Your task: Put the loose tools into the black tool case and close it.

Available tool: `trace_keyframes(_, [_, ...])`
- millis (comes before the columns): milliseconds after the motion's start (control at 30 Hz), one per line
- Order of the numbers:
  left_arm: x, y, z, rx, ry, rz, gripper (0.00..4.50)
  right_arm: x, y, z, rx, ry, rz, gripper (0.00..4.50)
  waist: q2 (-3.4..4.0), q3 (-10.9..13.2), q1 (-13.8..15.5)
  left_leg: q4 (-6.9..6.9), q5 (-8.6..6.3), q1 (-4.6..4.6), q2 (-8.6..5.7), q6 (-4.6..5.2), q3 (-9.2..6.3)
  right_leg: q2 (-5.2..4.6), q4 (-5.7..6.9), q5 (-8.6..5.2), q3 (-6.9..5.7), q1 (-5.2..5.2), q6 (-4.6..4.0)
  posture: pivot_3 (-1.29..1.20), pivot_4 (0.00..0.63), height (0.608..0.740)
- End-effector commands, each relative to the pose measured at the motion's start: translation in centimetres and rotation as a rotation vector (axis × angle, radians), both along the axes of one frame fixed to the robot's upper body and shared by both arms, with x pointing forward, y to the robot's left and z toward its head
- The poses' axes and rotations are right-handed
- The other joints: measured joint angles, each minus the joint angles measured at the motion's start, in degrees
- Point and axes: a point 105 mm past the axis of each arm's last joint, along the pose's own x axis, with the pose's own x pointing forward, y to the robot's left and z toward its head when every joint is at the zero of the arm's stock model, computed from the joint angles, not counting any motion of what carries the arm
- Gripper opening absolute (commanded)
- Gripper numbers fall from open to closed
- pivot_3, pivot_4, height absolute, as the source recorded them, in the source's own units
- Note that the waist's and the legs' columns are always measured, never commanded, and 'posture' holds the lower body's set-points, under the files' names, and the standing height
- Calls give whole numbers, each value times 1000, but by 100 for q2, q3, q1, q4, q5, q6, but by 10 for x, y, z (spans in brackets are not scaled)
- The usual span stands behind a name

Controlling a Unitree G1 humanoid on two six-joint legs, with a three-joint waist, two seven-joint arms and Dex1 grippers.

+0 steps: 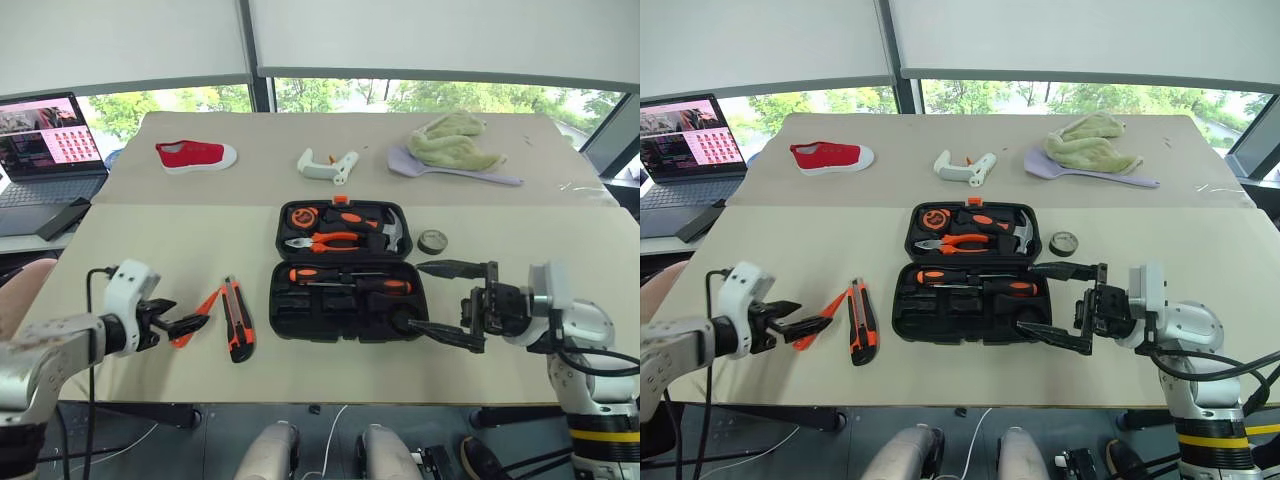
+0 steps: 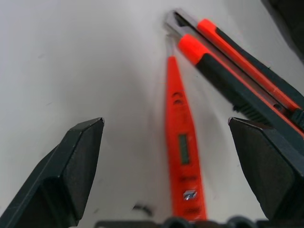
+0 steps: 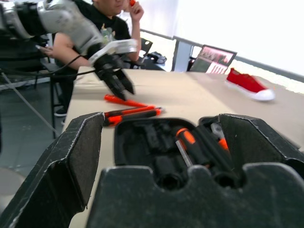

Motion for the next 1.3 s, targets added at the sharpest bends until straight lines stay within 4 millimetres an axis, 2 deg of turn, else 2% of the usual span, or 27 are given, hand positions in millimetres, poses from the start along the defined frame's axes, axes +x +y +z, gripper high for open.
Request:
trace_keyframes(33, [-9, 5, -8, 84, 86, -20, 3423, -5, -3, 7, -5, -51, 8, 4500, 1, 0, -39, -1, -1, 0, 3, -2, 0, 2, -1, 0, 3, -3, 0, 0, 150, 740])
trace_keyframes(267, [-9, 13, -5, 55, 105, -20, 818, -6, -9, 10, -30, -65, 6, 4500, 3, 0, -19, -2, -2, 1, 8, -4, 4, 4, -2, 0, 3, -4, -1, 0, 150, 740])
trace_keyframes(333, [-7, 17, 3, 26, 80, -24, 411, -6, -12, 8, -38, -59, -1, 4500, 3, 0, -19, -2, -2, 1, 8, -4, 4, 3, -2, 0, 3, -4, -1, 0, 150, 740])
trace_keyframes(467, [-5, 32, 41, 39, -2, -93, 420, -9, -16, 6, -47, -45, -17, 4500, -6, 6, -18, -2, -2, -8, 11, -4, 4, 0, -3, 2, 3, -15, -6, 0, 150, 740])
trace_keyframes(567, [-4, 30, 66, 67, -83, -250, 420, -11, -21, 6, -61, -35, -35, 4500, -6, 6, -12, -1, -2, -13, 13, -5, 4, -1, -4, 6, 2, -24, -13, 0, 150, 740])
trace_keyframes(633, [-6, 3, 82, 44, -161, -486, 420, -9, -29, 6, -82, -34, -66, 4500, 1, 10, 10, -1, -2, -13, 12, -5, 5, -17, -6, 6, 2, -22, -13, 0, 150, 740])
trace_keyframes(700, [-8, -14, 88, 42, -198, -644, 420, -7, -35, 6, -101, -35, -89, 4500, 4, 12, 56, -1, -1, -15, 9, -5, 8, -30, -10, 6, -1, -19, -12, 0, 150, 740])
trace_keyframes(767, [-6, -26, 88, 58, -199, -728, 420, -5, -39, 7, -116, -32, -105, 4500, 4, 12, 61, -1, -1, -16, 9, -5, 10, -31, -16, 7, -3, -15, -13, 0, 150, 740])
trace_keyframes(867, [16, -84, 81, 132, -227, -988, 420, -1, -54, 10, -159, 5, -157, 4500, 16, 19, 185, 2, 2, -15, 2, -2, 13, 0, -11, 7, -11, -6, -12, 0, 150, 740])
trace_keyframes(967, [36, -123, 76, 149, -235, -1080, 420, -3, -54, 13, -179, 33, -158, 4500, 0, 19, 193, 28, 15, -34, 1, 5, 22, 15, -11, 20, -20, -1, 2, 0, 150, 740])
trace_keyframes(1133, [54, -151, 62, 255, -209, -1167, 420, -9, -44, 16, -169, 53, -164, 4500, -14, 29, 20, 27, 14, -45, 6, 7, 41, 27, -1, 20, 0, -24, 3, 0, 150, 740])
trace_keyframes(1300, [70, -160, 52, 358, -180, -1166, 420, -17, -34, 16, -148, 71, -181, 4500, -17, 31, -37, 31, 15, -42, 8, 8, 49, 27, 5, 19, 4, -23, 5, 0, 150, 740])
